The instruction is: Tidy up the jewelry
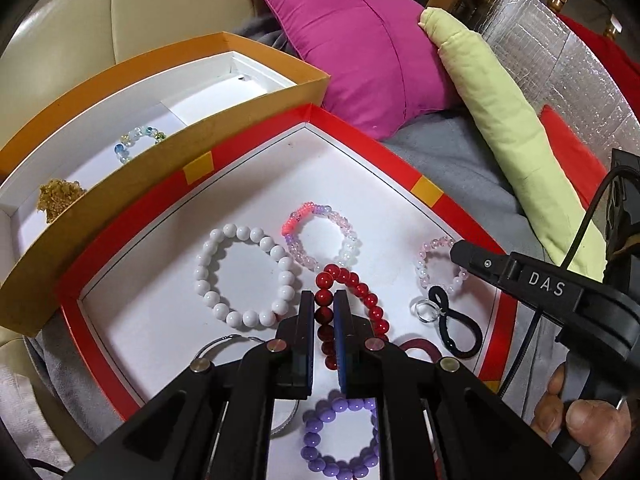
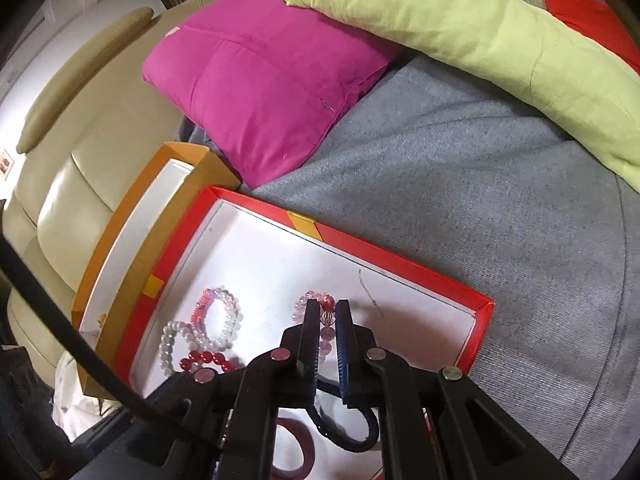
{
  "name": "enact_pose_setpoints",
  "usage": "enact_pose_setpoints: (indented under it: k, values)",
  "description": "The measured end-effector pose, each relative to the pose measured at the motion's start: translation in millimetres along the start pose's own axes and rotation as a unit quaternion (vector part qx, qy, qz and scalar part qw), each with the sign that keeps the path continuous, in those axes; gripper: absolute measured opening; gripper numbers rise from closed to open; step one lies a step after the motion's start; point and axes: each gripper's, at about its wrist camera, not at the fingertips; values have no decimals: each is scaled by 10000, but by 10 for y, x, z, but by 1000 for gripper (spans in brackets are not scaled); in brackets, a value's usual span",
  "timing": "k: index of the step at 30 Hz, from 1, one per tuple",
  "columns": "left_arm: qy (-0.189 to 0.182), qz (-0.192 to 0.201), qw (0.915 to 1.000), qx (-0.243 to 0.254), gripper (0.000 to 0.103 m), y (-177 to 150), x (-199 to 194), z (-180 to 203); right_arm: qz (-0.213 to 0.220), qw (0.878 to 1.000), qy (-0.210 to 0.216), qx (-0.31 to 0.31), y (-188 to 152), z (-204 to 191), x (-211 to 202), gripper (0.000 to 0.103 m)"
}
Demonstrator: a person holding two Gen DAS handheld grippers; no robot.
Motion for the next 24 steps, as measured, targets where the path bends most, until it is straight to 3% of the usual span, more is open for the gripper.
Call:
enact_pose_setpoints:
  k: [14,20,21,22,24]
  values:
    - [68,-48,9999,-67,10,11,25,-37,-116,9997,-188,-96,48,-13,26,9]
    - [266,18,9996,-77,10,18,16,-56,-100,9996,-238,-122,64,-39,10,10]
    - [309,68,9994,-101,10,23,1,-69,-80,9995,-259,-135,69,-43,-1,12]
    - [333,142,9993,-122,12,29,-25,-78,-72,9995,-291,-135,72,-40,-19,22]
    - [322,233,9991,-135,25,26,-67,-79,10,9994,-314,-130,75,-26,-89,36]
Point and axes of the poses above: each gripper's, at about its wrist camera, not at the fingertips, and x roughly the way its jaws point, z to its right, y to its top, and after that the axes turned 4 degrees about z, right-handed
